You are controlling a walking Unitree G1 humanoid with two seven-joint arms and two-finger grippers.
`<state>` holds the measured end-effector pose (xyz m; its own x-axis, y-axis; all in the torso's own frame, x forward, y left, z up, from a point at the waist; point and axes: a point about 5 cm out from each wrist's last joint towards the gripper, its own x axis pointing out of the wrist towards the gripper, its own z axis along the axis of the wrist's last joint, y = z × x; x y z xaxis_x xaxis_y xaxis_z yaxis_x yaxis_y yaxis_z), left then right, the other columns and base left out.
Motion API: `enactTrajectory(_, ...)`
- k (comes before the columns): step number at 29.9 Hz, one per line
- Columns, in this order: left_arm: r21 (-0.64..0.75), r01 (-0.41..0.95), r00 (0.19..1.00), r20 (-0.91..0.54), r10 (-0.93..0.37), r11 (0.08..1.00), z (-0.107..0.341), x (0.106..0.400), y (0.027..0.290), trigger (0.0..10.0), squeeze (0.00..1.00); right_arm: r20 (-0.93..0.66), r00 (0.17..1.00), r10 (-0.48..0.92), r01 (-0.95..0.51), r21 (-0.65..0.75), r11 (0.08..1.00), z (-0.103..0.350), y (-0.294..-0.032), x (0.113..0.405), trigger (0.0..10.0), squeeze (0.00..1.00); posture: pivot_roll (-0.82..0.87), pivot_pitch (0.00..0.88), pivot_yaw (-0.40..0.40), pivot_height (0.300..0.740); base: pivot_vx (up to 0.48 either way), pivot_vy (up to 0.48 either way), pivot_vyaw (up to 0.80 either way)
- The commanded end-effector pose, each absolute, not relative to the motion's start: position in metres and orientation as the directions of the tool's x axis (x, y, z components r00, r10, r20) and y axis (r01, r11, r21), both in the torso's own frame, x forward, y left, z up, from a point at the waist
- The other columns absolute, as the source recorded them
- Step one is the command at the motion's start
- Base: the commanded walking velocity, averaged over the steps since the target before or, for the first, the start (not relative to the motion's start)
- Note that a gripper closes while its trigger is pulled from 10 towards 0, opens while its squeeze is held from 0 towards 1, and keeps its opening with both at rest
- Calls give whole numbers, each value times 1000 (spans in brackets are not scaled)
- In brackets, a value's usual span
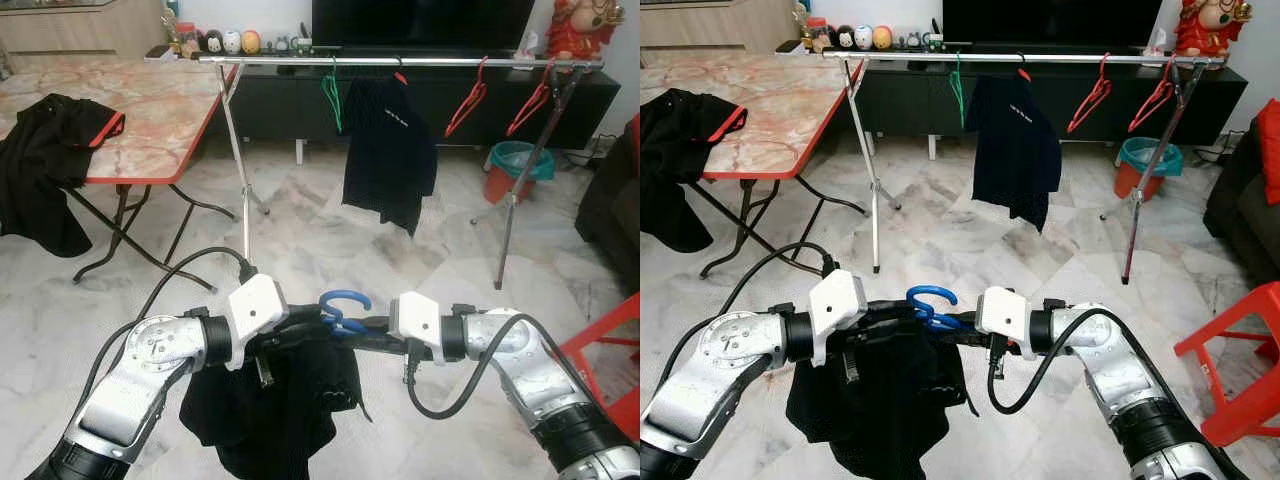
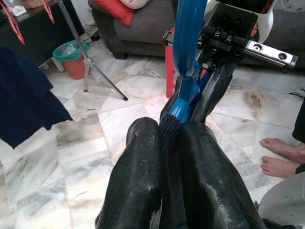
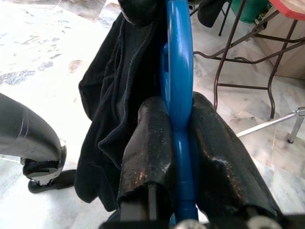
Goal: Hang hanger
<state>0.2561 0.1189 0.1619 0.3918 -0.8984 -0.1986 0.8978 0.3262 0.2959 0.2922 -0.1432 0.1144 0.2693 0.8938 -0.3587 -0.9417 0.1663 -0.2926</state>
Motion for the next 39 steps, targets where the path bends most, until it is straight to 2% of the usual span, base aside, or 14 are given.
enactTrajectory(1,308,889,406,-187,-894,339,169,258,122,0,0,-318,289,903,-929,-321,184,121,-142,295,0,0,116,0,12,740,0,0,0)
enactTrajectory(25,297,866,452,-123,-884,401,185,264,133,0,0,-342,301,890,-930,-314,193,113,-145,295,0,0,117,0,12,740,0,0,0)
enactTrajectory(29,258,849,496,-93,-863,461,181,267,133,0,0,-322,339,884,-914,-334,229,115,-145,299,0,0,117,0,13,740,0,0,0)
enactTrajectory(32,241,819,549,-70,-833,520,174,268,133,0,0,-279,407,870,-885,-356,300,118,-144,305,0,0,113,0,13,740,0,0,0)
enactTrajectory(33,236,824,544,-73,-836,516,172,266,133,0,0,-280,408,869,-886,-352,303,118,-145,304,0,0,114,0,13,740,0,0,0)
enactTrajectory(39,252,824,546,-113,-830,508,169,263,139,0,0,-326,376,868,-901,-346,260,115,-149,301,0,0,115,0,10,740,0,0,0)
